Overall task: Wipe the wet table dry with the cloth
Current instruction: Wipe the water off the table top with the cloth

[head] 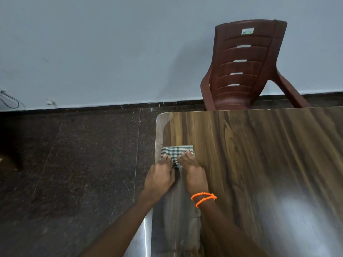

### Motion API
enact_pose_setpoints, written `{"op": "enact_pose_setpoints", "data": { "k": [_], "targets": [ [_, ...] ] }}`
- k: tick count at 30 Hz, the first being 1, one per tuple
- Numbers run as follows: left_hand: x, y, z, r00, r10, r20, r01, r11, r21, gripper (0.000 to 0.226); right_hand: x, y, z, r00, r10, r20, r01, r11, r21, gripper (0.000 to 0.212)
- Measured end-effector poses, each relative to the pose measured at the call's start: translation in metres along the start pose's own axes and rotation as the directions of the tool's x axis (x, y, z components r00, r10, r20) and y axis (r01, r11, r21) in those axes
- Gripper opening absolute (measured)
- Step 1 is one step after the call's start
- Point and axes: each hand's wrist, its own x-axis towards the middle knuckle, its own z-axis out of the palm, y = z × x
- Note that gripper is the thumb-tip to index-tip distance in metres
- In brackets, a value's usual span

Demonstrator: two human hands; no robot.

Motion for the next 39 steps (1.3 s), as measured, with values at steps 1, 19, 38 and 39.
{"op": "enact_pose_setpoints", "data": {
  "k": [1, 19, 38, 39],
  "targets": [
    [-0.011, 0.004, 0.001, 1.0, 0.018, -0.005, -0.018, 1.0, -0.014, 0.043, -0.012, 0.004, -0.001, 1.0, -0.006, 0.005, 0.005, 1.0, 0.004, 0.042],
    [-0.036, 0.016, -0.008, 0.998, -0.034, 0.051, 0.038, 0.997, -0.073, 0.029, -0.043, -0.018, -0.002, 0.99, 0.134, -0.046, -0.132, 0.989, 0.063, 0.044],
    [-0.083, 0.042, -0.007, 0.993, 0.002, 0.118, 0.004, 0.999, -0.049, 0.027, -0.095, -0.024, -0.014, 0.98, 0.185, -0.078, -0.181, 0.981, 0.065, 0.048],
    [-0.089, 0.036, -0.008, 0.994, 0.014, 0.109, -0.008, 0.998, -0.058, 0.028, -0.099, -0.031, -0.011, 0.981, 0.18, -0.071, -0.176, 0.983, 0.062, 0.05]
  ]
}}
